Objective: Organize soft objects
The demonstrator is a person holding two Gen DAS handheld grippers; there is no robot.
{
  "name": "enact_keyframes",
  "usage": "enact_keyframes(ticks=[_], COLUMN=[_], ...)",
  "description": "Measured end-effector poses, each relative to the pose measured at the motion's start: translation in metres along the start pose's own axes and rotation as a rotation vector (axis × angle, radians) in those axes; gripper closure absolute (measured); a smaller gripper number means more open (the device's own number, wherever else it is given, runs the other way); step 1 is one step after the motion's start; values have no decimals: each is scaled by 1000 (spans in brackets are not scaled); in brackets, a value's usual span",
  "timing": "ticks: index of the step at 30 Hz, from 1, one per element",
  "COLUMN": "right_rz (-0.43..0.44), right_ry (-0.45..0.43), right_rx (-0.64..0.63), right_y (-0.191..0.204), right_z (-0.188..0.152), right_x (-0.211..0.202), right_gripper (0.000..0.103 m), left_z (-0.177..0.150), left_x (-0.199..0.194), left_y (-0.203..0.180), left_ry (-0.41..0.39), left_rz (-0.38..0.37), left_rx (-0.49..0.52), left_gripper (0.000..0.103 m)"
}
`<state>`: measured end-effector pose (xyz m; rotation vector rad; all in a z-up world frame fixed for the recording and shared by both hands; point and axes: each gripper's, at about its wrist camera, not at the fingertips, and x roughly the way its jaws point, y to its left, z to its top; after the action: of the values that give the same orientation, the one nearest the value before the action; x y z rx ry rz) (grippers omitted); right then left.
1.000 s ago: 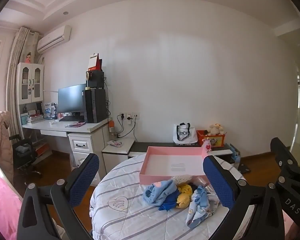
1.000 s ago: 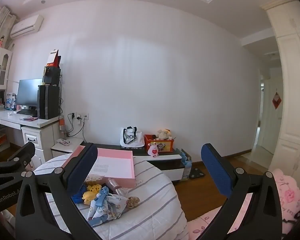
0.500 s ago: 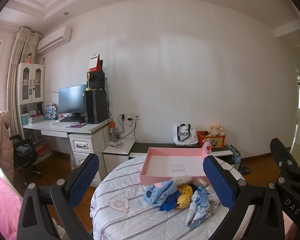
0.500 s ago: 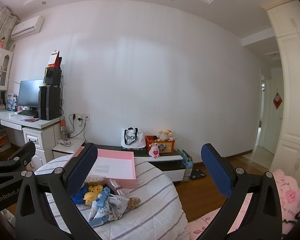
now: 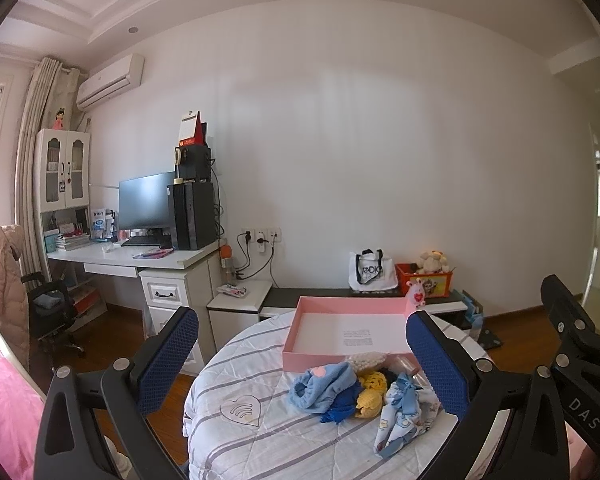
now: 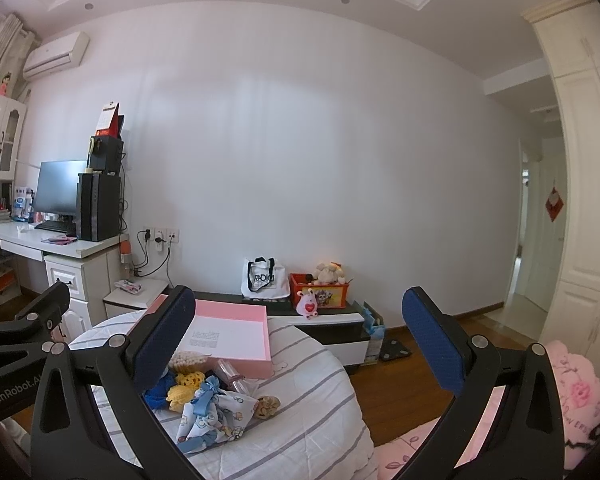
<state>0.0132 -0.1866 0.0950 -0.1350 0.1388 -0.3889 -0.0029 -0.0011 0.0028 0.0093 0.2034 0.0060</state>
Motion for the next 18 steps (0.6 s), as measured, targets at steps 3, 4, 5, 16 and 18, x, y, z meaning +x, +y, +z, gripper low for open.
enact_keyframes(ticks=[3, 4, 5, 16, 18], right_rz=[-1, -2, -3, -6, -5], right_ry=[-2, -3, -4, -7, -6], right_rx=[-1, -1, -2, -5, -4], right_y=[0, 0, 0, -1, -1], right_z=[1, 2, 2, 2, 2], right_x=[-1, -2, -2, -2, -2], right_gripper=[0, 0, 0, 0, 0], left_z=[0, 0, 0, 0, 0], left_x=[0, -1, -1, 0, 1], left_y=[0, 1, 1, 0, 0], left_ry=[-1, -2, -3, -1, -1], left_rz=[2, 3, 4, 6, 7], left_rx=[0, 0, 1, 1, 1], left_gripper=[0, 0, 0, 0, 0])
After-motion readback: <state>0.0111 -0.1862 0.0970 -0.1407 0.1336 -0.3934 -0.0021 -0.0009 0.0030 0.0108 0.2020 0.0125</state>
